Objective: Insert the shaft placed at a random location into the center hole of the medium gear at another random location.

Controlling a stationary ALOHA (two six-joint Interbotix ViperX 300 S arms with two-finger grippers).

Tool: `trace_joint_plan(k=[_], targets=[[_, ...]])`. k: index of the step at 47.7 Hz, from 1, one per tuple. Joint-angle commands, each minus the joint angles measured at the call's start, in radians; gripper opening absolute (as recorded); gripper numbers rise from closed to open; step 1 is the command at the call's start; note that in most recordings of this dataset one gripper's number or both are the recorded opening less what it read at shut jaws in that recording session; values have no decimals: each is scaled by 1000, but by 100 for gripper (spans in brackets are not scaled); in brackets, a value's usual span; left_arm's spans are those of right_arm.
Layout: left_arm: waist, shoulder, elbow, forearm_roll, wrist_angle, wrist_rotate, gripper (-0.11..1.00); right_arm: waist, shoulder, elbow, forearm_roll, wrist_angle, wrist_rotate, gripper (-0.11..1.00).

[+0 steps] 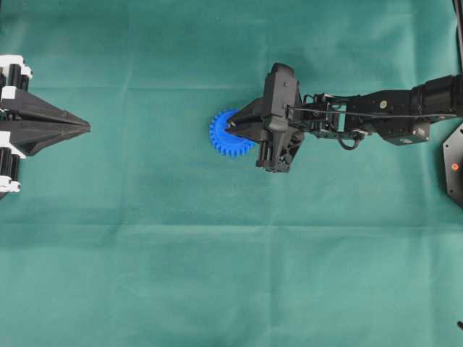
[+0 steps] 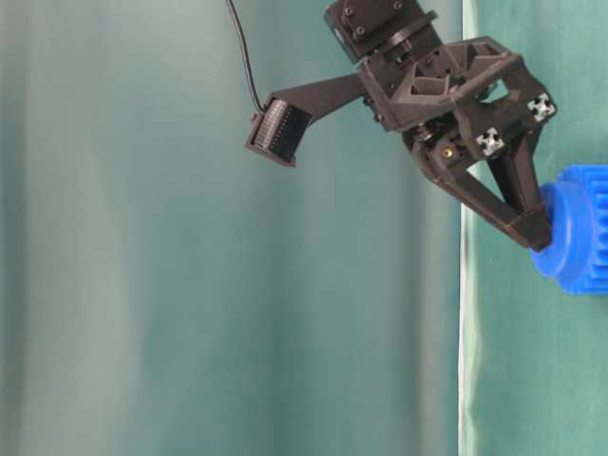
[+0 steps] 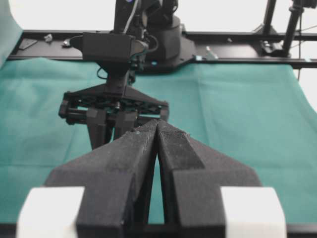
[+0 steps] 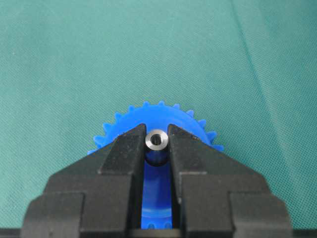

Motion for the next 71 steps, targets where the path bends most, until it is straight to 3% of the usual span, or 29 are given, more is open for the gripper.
trace_joint_plan(k=[1,12,23,27,34,71], targets=[[0,8,-20,2,-5,2,0,3,-8,-15,2,-6,2,14],[-2,8,-20,2,-6,2,0,6,-8,-14,0,-6,0,18],[-2,8,-20,2,-5,0,0,12,-8,-14,2,-9,2,79],[-2,8,-20,2,-5,2,0,12,-8,-14,2,-9,2,92],[-2,8,-20,2,-3,0,0,15,-8,-17,2,-11,2,85],[-2,9,-18,2,-3,0,0,21,-193,-11,-3,63,-6,86]])
